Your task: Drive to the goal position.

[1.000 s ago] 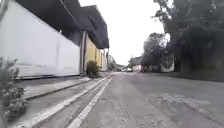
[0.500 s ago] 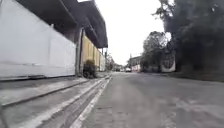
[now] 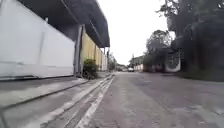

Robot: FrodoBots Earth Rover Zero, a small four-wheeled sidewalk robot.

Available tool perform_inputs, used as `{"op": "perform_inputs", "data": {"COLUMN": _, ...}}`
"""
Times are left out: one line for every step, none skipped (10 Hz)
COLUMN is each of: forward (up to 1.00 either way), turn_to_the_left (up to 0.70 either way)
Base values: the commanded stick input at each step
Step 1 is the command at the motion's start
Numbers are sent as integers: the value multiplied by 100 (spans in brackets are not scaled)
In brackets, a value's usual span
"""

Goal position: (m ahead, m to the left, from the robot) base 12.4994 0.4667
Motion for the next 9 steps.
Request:
{"op": "perform_inputs", "data": {"forward": 100, "turn_to_the_left": 0}}
{"op": "perform_inputs", "data": {"forward": 100, "turn_to_the_left": -8}}
{"op": "perform_inputs", "data": {"forward": 100, "turn_to_the_left": -26}}
{"op": "perform_inputs", "data": {"forward": 100, "turn_to_the_left": -33}}
{"op": "perform_inputs", "data": {"forward": 100, "turn_to_the_left": -15}}
{"op": "perform_inputs", "data": {"forward": 100, "turn_to_the_left": -3}}
{"op": "perform_inputs", "data": {"forward": 100, "turn_to_the_left": 0}}
{"op": "perform_inputs", "data": {"forward": 100, "turn_to_the_left": 0}}
{"op": "perform_inputs", "data": {"forward": 100, "turn_to_the_left": -3}}
